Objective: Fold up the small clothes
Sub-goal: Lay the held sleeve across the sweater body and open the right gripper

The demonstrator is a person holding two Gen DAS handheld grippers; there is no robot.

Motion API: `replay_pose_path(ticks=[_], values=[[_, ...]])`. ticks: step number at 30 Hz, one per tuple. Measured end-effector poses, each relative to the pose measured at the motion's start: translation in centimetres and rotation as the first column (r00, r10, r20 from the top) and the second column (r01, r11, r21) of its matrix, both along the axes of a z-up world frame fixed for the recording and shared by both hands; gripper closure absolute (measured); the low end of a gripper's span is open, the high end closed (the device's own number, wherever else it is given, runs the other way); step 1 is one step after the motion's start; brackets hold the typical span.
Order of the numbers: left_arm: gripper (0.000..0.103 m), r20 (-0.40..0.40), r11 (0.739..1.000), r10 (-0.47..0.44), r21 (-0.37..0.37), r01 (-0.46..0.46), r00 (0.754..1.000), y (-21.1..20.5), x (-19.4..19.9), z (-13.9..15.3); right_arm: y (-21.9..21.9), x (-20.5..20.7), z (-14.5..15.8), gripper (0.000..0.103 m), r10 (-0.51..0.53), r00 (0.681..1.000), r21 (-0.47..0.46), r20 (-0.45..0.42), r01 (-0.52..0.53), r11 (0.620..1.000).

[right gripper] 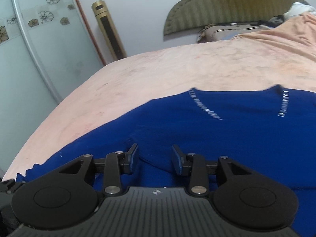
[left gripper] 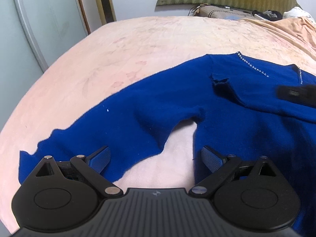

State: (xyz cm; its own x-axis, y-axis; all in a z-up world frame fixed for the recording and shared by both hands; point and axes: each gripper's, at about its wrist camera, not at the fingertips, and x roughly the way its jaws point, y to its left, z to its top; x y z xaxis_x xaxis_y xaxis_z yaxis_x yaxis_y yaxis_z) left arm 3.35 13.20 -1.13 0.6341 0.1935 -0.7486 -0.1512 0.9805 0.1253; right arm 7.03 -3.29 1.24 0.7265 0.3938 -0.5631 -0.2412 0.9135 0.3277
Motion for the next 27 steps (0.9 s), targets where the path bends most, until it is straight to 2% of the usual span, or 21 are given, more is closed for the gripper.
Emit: replay_pose_path(ticks=[4, 8, 9, 10, 12, 16, 20, 21, 23, 24, 25, 27], values=[[0.004, -0.006, 1.0, 0.006, -0.004, -0.006, 1.0, 0.1, 0.1, 0.1, -5.6, -3.2, 0.3, 0.06, -0.171, 0.983, -0.081, 0.072, 0.177, 0.981], [0.004, -0.009, 1.0, -0.008, -0.026, 0.007, 1.0, -0.3, 0.2, 0.3, -13.0, -6.8, 0.3, 0.059, -0.399, 0.908, -0.167, 0.125, 0.415, 0.894], [0.004, -0.008, 1.0, -0.013, -0.022, 0.013, 1.0, -0.7, 0.2, 0.4, -14.6, -7.7, 0.1, 0.054, -0.434, 0.891, -0.206, 0.132, 0.453, 0.867], [0.004, -0.007, 1.0, -0.019, -0.017, 0.019, 1.0, -1.0, 0.1, 0.4, -16.0, -8.4, -0.3, 0.049, -0.453, 0.882, -0.251, 0.131, 0.472, 0.845], [0.004, -0.008, 0.999, -0.032, -0.003, 0.032, 0.999, -1.9, 0.2, 0.4, -18.0, -9.6, -1.2, 0.047, -0.453, 0.884, -0.327, 0.119, 0.465, 0.823], [0.004, -0.016, 0.998, -0.064, 0.02, 0.064, 0.998, -3.7, 0.1, 0.4, -19.3, -10.6, -2.8, 0.047, -0.425, 0.897, -0.435, 0.124, 0.434, 0.789], [0.004, -0.008, 0.994, -0.092, 0.063, 0.092, 0.996, -5.1, -0.3, 0.7, -19.0, -8.4, -3.9, 0.05, -0.388, 0.905, -0.491, 0.173, 0.421, 0.763], [0.004, -0.007, 0.993, -0.094, 0.074, 0.094, 0.996, -5.3, -0.4, 0.8, -18.9, -7.6, -3.8, 0.054, -0.376, 0.907, -0.505, 0.191, 0.42, 0.754], [0.004, -0.007, 0.991, -0.094, 0.091, 0.094, 0.996, -5.5, -0.4, 0.8, -19.0, -6.7, -3.9, 0.072, -0.363, 0.907, -0.528, 0.213, 0.419, 0.739], [0.004, -0.007, 0.991, -0.091, 0.097, 0.092, 0.996, -5.6, -0.4, 0.8, -19.1, -6.4, -3.8, 0.095, -0.368, 0.904, -0.524, 0.217, 0.426, 0.738], [0.004, -0.008, 0.991, -0.088, 0.099, 0.088, 0.996, -5.5, -0.4, 0.8, -19.5, -6.3, -3.6, 0.099, -0.378, 0.9, -0.503, 0.216, 0.434, 0.748], [0.004, -0.015, 0.993, -0.078, 0.092, 0.079, 0.997, -5.4, -0.1, 0.7, -20.4, -6.7, -3.4, 0.1, -0.416, 0.886, -0.468, 0.204, 0.462, 0.754]])
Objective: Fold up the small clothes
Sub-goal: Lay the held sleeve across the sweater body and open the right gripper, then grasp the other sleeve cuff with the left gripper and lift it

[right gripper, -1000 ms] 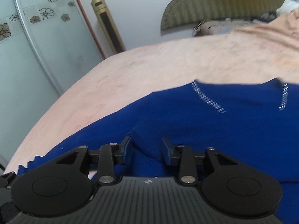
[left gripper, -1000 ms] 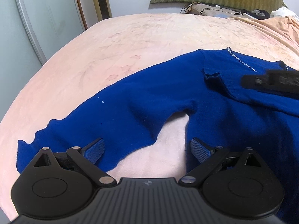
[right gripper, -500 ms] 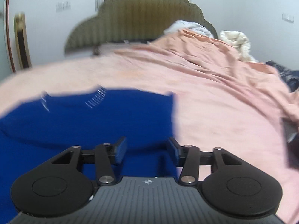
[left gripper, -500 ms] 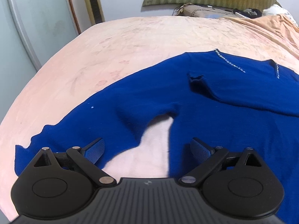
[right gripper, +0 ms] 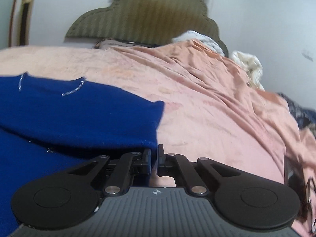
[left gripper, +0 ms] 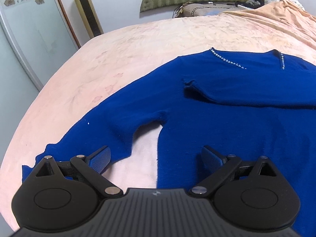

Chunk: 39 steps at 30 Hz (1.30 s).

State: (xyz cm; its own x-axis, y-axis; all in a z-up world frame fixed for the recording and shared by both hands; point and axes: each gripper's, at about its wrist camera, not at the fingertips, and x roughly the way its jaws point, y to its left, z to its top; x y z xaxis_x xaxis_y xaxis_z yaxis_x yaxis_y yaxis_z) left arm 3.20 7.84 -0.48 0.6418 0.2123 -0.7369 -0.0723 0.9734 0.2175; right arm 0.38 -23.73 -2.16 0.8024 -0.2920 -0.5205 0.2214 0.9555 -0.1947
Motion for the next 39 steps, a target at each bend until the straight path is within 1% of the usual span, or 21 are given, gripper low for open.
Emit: replay_pose_path(ticks=[3, 4, 5, 7, 8, 9, 11, 13, 14, 17, 19, 20, 21, 23, 25, 27, 29, 31, 33, 35, 39], values=[[0.004, -0.016, 1.0, -0.003, -0.016, 0.003, 1.0, 0.0, 0.3, -0.3, -1.6, -0.1, -0.4, 0.1, -0.042, 0.999, 0.115, -0.02, 0.044, 0.992], [0.004, -0.018, 1.0, -0.007, -0.017, 0.007, 1.0, -0.1, 0.4, -0.3, -1.9, 0.0, -0.5, 0.092, -0.047, 0.998, 0.141, -0.03, 0.051, 0.989], [0.004, -0.017, 1.0, -0.011, -0.015, 0.011, 1.0, -0.1, 0.3, -0.3, -2.1, 0.0, -0.4, 0.088, -0.052, 0.998, 0.151, -0.038, 0.057, 0.987], [0.004, -0.01, 1.0, -0.014, -0.005, 0.014, 1.0, -0.1, 0.1, -0.4, -2.6, -0.3, 0.3, 0.061, -0.051, 0.997, 0.19, -0.051, 0.06, 0.98], [0.004, -0.006, 1.0, -0.01, 0.0, 0.01, 1.0, 0.0, 0.1, -0.4, -2.8, -0.7, 0.7, 0.059, -0.043, 0.997, 0.208, -0.063, 0.055, 0.977], [0.004, -0.005, 1.0, -0.005, -0.001, 0.005, 1.0, 0.2, 0.1, -0.4, -2.9, -1.2, 1.2, 0.06, -0.04, 0.997, 0.208, -0.072, 0.054, 0.977], [0.004, -0.01, 1.0, 0.004, -0.013, -0.004, 1.0, 0.4, 0.4, -0.5, -2.7, -2.2, 2.2, 0.06, -0.043, 0.995, 0.161, -0.087, 0.057, 0.985], [0.004, -0.018, 1.0, 0.007, -0.028, -0.007, 1.0, 0.4, 0.5, -0.6, -2.0, -2.9, 2.9, 0.058, -0.051, 0.997, 0.133, -0.062, 0.059, 0.989], [0.004, -0.021, 0.999, 0.007, -0.035, -0.007, 1.0, 0.3, 0.6, -0.6, -1.7, -2.8, 3.2, 0.058, -0.04, 0.998, 0.146, -0.04, 0.045, 0.988], [0.004, -0.024, 0.999, 0.0, -0.038, -0.001, 1.0, 0.1, 0.4, -0.5, -0.1, -1.5, 3.5, 0.059, 0.052, 0.999, 0.178, 0.008, -0.053, 0.983], [0.004, -0.023, 1.0, 0.004, -0.03, -0.005, 1.0, 0.2, 0.2, -0.5, 1.0, -0.1, 2.8, 0.066, 0.096, 0.995, 0.165, 0.001, -0.094, 0.982], [0.004, -0.022, 1.0, 0.008, -0.026, -0.009, 1.0, 0.3, 0.2, -0.5, 1.1, 0.7, 2.3, 0.066, 0.102, 0.995, 0.172, -0.021, -0.097, 0.98], [0.004, -0.022, 1.0, 0.014, -0.026, -0.014, 1.0, 0.5, 0.2, -0.5, 0.8, 1.4, 1.7, 0.066, 0.091, 0.995, 0.186, -0.047, -0.08, 0.979], [0.004, -0.024, 0.999, 0.022, -0.033, -0.022, 0.999, 0.8, 0.2, -0.6, -0.2, 2.4, 0.6, 0.07, 0.026, 0.994, 0.207, -0.104, -0.003, 0.978], [0.004, -0.032, 0.999, 0.028, -0.043, -0.029, 0.999, 1.0, 0.3, -0.7, -0.7, 2.0, 0.9, 0.072, -0.013, 0.996, 0.238, -0.085, 0.033, 0.971], [0.004, -0.036, 0.998, 0.026, -0.052, -0.028, 0.999, 1.0, 0.4, -0.8, 0.3, 1.2, 1.9, 0.07, -0.005, 0.999, 0.239, -0.043, 0.015, 0.971], [0.004, -0.036, 0.998, 0.02, -0.059, -0.022, 0.999, 1.0, 0.2, -0.7, 1.5, 0.8, 2.4, 0.066, 0.036, 0.999, 0.22, -0.018, -0.031, 0.975], [0.004, -0.032, 0.998, 0.016, -0.062, -0.018, 0.999, 1.0, 0.0, -0.7, 2.2, 1.2, 1.9, 0.053, 0.06, 0.997, 0.197, -0.053, -0.049, 0.979], [0.004, -0.031, 0.998, 0.016, -0.06, -0.018, 0.999, 1.1, -0.2, -0.7, 1.9, 2.2, 0.8, 0.052, 0.026, 0.991, 0.186, -0.129, -0.002, 0.982], [0.004, -0.032, 0.998, 0.023, -0.059, -0.025, 0.999, 1.3, -0.3, -0.7, 1.9, 1.8, 1.3, 0.051, -0.001, 0.995, 0.217, -0.103, 0.023, 0.976], [0.004, -0.035, 0.996, 0.035, -0.084, -0.038, 0.999, 2.0, -0.5, -0.7, 4.7, 0.8, 3.2, 0.05, 0.08, 0.996, 0.229, -0.035, -0.07, 0.971]])
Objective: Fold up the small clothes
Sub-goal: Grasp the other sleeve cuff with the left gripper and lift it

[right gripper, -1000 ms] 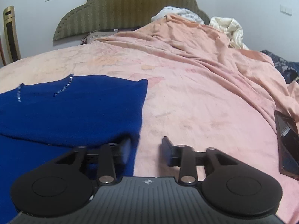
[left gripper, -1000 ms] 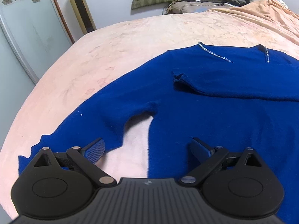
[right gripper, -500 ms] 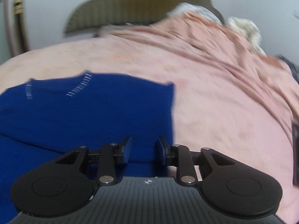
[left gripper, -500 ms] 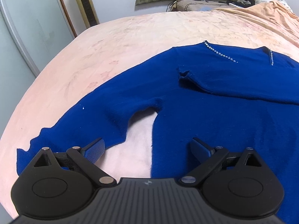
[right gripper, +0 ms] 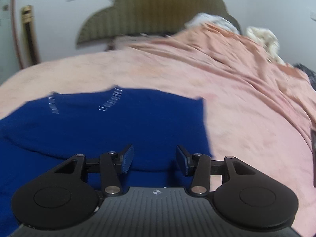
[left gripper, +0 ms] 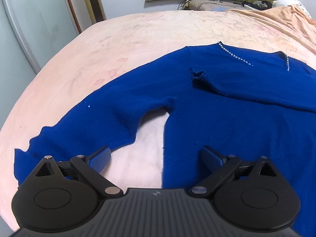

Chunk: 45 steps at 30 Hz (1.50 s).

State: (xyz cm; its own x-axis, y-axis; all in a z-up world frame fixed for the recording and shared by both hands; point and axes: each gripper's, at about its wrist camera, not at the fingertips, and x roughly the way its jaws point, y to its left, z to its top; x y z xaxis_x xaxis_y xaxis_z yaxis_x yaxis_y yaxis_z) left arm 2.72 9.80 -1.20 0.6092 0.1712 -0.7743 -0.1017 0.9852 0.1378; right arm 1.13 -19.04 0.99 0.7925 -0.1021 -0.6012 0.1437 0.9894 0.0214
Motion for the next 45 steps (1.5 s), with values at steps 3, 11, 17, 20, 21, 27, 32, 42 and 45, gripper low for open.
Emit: replay_pose_path(ticks=[3, 11, 17, 20, 21, 27, 32, 42, 45], values=[[0.004, 0.017, 1.0, -0.002, 0.023, 0.002, 1.0, 0.4, -0.8, 0.2, 3.1, -0.4, 0.8, 0.049, 0.102, 0.994, 0.014, 0.026, -0.103, 0.995], [0.004, 0.035, 0.976, 0.172, 0.128, -0.175, 0.984, 7.0, -2.1, -1.0, 12.3, -0.3, 2.0, 0.045, 0.329, 0.944, 0.02, 0.022, -0.329, 0.944], [0.002, 0.081, 0.887, 0.392, 0.234, -0.399, 0.917, 15.3, -4.3, -1.0, 17.7, -1.1, 2.4, 0.039, 0.456, 0.89, -0.014, 0.012, -0.455, 0.89], [0.0, 0.081, 0.872, 0.465, 0.129, -0.472, 0.882, 20.2, -6.5, -0.3, 19.5, -1.5, 2.8, 0.034, 0.488, 0.873, -0.039, 0.018, -0.487, 0.873], [0.0, 0.072, 0.872, 0.482, 0.063, -0.486, 0.873, 21.7, -7.3, 0.0, 19.7, -1.5, 2.8, 0.034, 0.497, 0.868, -0.046, 0.018, -0.496, 0.867], [0.0, 0.094, 0.852, 0.522, -0.102, -0.514, 0.848, 24.7, -10.6, 2.4, 21.0, -1.9, 3.0, 0.029, 0.538, 0.843, -0.054, 0.017, -0.537, 0.842], [0.001, 0.14, 0.845, 0.532, -0.016, -0.535, 0.835, 25.3, -11.2, 3.3, 21.7, -2.6, 2.9, 0.027, 0.562, 0.827, -0.061, 0.013, -0.56, 0.826], [0.001, 0.069, 0.72, 0.689, -0.176, -0.671, 0.722, 30.2, -14.3, 3.2, 23.6, -3.4, 2.9, 0.027, 0.596, 0.803, -0.058, 0.015, -0.594, 0.802], [0.001, -0.029, 0.691, 0.657, -0.377, -0.617, 0.754, 31.1, -15.8, 2.8, 24.5, -3.6, 2.9, 0.027, 0.613, 0.79, -0.065, 0.011, -0.611, 0.789]])
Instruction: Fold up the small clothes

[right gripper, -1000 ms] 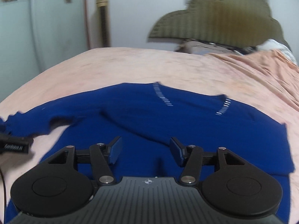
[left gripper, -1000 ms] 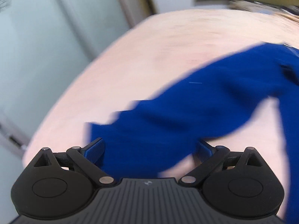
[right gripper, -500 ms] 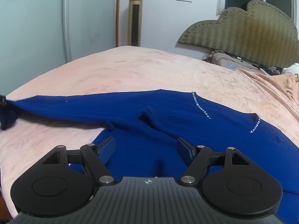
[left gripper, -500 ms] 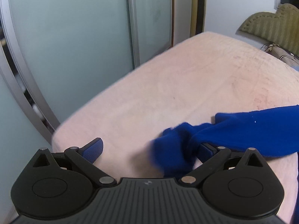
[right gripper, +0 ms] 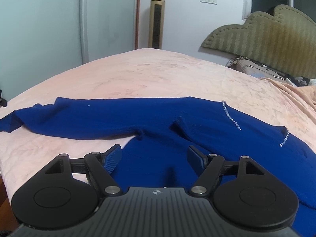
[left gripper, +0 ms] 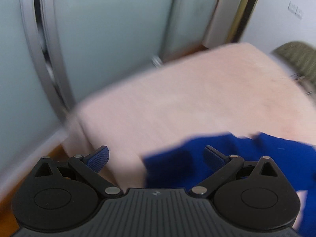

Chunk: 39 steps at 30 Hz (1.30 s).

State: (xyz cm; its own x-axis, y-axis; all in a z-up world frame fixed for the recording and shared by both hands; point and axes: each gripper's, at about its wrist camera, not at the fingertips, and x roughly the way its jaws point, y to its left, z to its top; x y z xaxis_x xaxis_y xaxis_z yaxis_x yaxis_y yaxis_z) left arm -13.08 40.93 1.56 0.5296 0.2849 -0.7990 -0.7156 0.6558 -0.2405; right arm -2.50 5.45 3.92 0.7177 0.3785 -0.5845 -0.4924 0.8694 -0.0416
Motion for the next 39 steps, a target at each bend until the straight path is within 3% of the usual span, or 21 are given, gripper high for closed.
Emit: replay_pose_path(ticks=[2, 4, 8, 11, 13, 15, 16, 19, 20, 21, 23, 24, 27, 28, 29, 33, 36, 39], values=[[0.001, 0.061, 0.986, 0.014, -0.164, -0.004, 0.998, 0.3, -1.3, -0.7, 0.7, -0.2, 0.0, 0.027, 0.019, 1.0, -0.005, -0.001, -0.019, 1.0], [0.001, 0.107, 0.956, 0.05, -0.294, -0.016, 0.993, 0.2, -2.1, -1.7, 1.3, -0.4, -0.1, 0.024, 0.039, 0.999, -0.014, 0.002, -0.039, 0.999], [0.001, 0.176, 0.867, 0.111, -0.498, -0.009, 0.978, -0.2, -2.6, -3.7, 2.1, -0.7, -0.4, 0.024, 0.055, 0.999, -0.024, -0.001, -0.055, 0.998], [0.002, 0.188, 0.852, 0.195, -0.519, -0.071, 0.963, -0.4, -2.9, -4.0, 2.3, -0.9, -0.5, 0.024, 0.063, 0.998, -0.021, -0.003, -0.063, 0.998], [0.007, 0.26, 0.855, 0.231, -0.514, -0.068, 0.938, -0.3, -3.1, -3.9, 2.1, -1.0, -0.4, 0.023, 0.063, 0.998, -0.014, 0.0, -0.063, 0.998], [0.027, 0.263, 0.849, 0.246, -0.523, -0.077, 0.933, 0.3, -2.3, -4.1, 1.7, -1.0, -0.5, 0.023, 0.053, 0.999, -0.007, -0.004, -0.053, 0.999], [0.031, 0.265, 0.844, 0.247, -0.531, -0.073, 0.932, 0.4, -1.9, -4.3, 1.6, -0.9, -0.6, 0.023, 0.048, 0.999, -0.003, -0.007, -0.048, 0.999], [0.066, 0.23, 0.836, 0.26, -0.539, -0.1, 0.938, 0.6, -1.4, -5.1, 1.1, -0.8, -0.7, 0.023, 0.035, 0.999, 0.011, -0.014, -0.035, 0.999], [0.082, 0.223, 0.839, 0.262, -0.533, -0.108, 0.939, 0.4, -1.5, -5.1, 0.9, -0.8, -0.7, 0.023, 0.031, 0.999, 0.017, -0.018, -0.03, 0.999], [0.095, 0.211, 0.844, 0.263, -0.522, -0.119, 0.941, 0.2, -1.6, -5.1, 0.7, -0.8, -0.7, 0.023, 0.028, 0.999, 0.023, -0.019, -0.027, 0.999], [0.097, 0.208, 0.863, 0.274, -0.485, -0.144, 0.939, 0.0, -1.7, -4.8, 0.4, -0.7, -0.7, 0.023, 0.022, 1.0, 0.029, -0.018, -0.021, 0.999], [0.098, 0.217, 0.884, 0.272, -0.441, -0.155, 0.938, -0.1, -1.7, -4.2, 0.2, -0.7, -0.7, 0.023, 0.018, 1.0, 0.033, -0.016, -0.018, 0.999], [0.098, 0.253, 0.952, 0.27, -0.212, -0.219, 0.929, -0.2, -1.6, -1.0, -0.7, -0.6, -0.7, 0.022, 0.001, 1.0, 0.048, -0.017, 0.0, 0.999], [0.098, 0.268, 0.964, 0.262, -0.119, -0.238, 0.927, -0.3, -1.3, 0.2, -1.0, -0.6, -0.8, 0.021, -0.008, 1.0, 0.053, -0.019, 0.009, 0.999], [0.098, 0.279, 0.967, 0.254, -0.039, -0.254, 0.926, -0.2, -0.5, 1.1, -1.5, -0.6, -0.8, 0.021, -0.015, 1.0, 0.06, -0.02, 0.017, 0.998], [0.098, 0.292, 0.967, 0.162, 0.144, -0.211, 0.942, -2.2, 3.2, 4.6, -3.8, -0.5, -0.9, 0.02, -0.063, 0.997, 0.097, -0.033, 0.066, 0.993], [0.098, 0.311, 0.952, -0.013, 0.295, -0.084, 0.95, -7.1, 6.7, 7.3, -5.9, -0.5, -1.3, 0.02, -0.111, 0.992, 0.133, -0.052, 0.117, 0.984], [0.098, 0.314, 0.909, -0.242, 0.403, 0.102, 0.918, -14.0, 9.8, 8.8, -8.3, -0.5, -1.7, 0.019, -0.172, 0.982, 0.165, -0.078, 0.183, 0.969]])
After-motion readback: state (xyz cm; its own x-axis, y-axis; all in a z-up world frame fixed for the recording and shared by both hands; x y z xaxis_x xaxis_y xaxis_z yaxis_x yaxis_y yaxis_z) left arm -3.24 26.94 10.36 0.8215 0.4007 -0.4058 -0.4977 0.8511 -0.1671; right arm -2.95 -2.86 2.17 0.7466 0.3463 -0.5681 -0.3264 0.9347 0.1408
